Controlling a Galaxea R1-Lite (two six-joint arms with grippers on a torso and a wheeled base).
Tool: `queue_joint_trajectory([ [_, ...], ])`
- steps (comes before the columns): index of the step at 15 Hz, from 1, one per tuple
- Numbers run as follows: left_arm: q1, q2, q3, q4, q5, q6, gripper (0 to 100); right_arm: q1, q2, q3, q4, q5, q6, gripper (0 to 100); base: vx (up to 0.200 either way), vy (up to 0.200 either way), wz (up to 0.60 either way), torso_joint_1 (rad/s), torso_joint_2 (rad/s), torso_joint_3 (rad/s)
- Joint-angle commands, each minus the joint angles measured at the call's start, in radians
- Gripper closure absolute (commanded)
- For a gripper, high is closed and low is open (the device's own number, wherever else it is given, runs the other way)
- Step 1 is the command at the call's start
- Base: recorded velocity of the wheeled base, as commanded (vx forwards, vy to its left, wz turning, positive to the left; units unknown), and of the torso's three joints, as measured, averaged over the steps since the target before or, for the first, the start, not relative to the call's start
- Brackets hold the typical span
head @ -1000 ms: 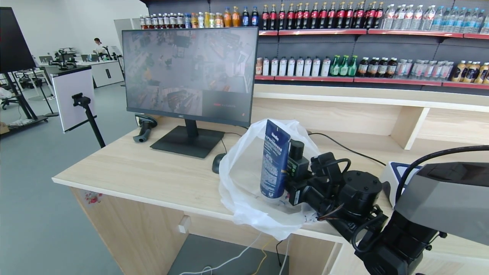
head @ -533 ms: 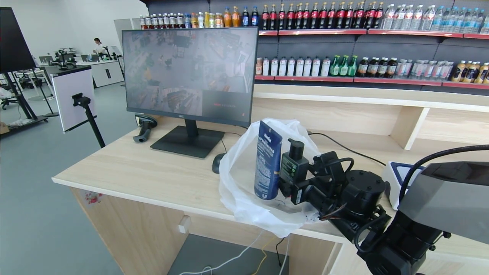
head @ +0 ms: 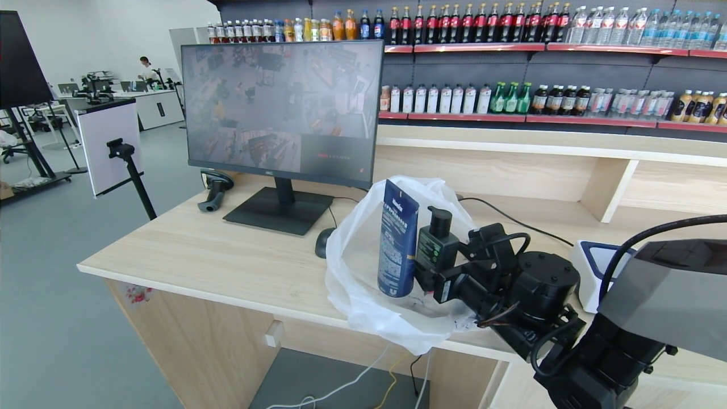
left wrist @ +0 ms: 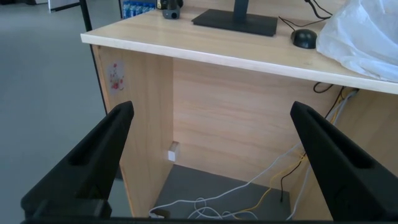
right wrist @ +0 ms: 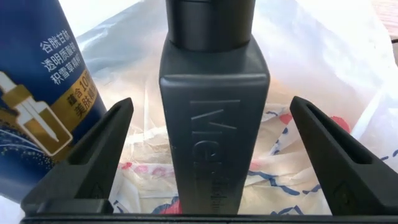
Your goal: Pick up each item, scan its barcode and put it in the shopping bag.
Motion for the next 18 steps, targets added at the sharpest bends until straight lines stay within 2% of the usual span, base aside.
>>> queue_joint_trajectory([
  [1,-0.001,0.0,0.0,0.0,0.0,0.001,0,-0.001,-0.025,0.005,-0.001,0.0,0.0,0,0.0,0.0,0.0,0.0,0.0,0.0],
  [5,-0.001,0.0,0.0,0.0,-0.002,0.001,0,-0.003,-0.09,0.048,-0.001,0.0,-0.006,0,0.0,0.0,0.0,0.0,0.0,0.0],
  [12,0.001,0.0,0.0,0.006,0.0,-0.002,0,-0.036,-0.315,0.239,-0.001,0.0,-0.009,0,0.0,0.0,0.0,0.0,0.0,0.0],
  [15,-0.001,0.0,0.0,0.003,0.0,0.0,0,-0.07,-0.489,0.368,-0.001,0.0,-0.002,0,0.0,0.0,0.0,0.0,0.0,0.0],
  [18,0.001,0.0,0.0,0.006,0.0,-0.002,0,-0.079,-0.717,0.558,-0.001,0.001,0.018,0,0.0,0.0,0.0,0.0,0.0,0.0],
])
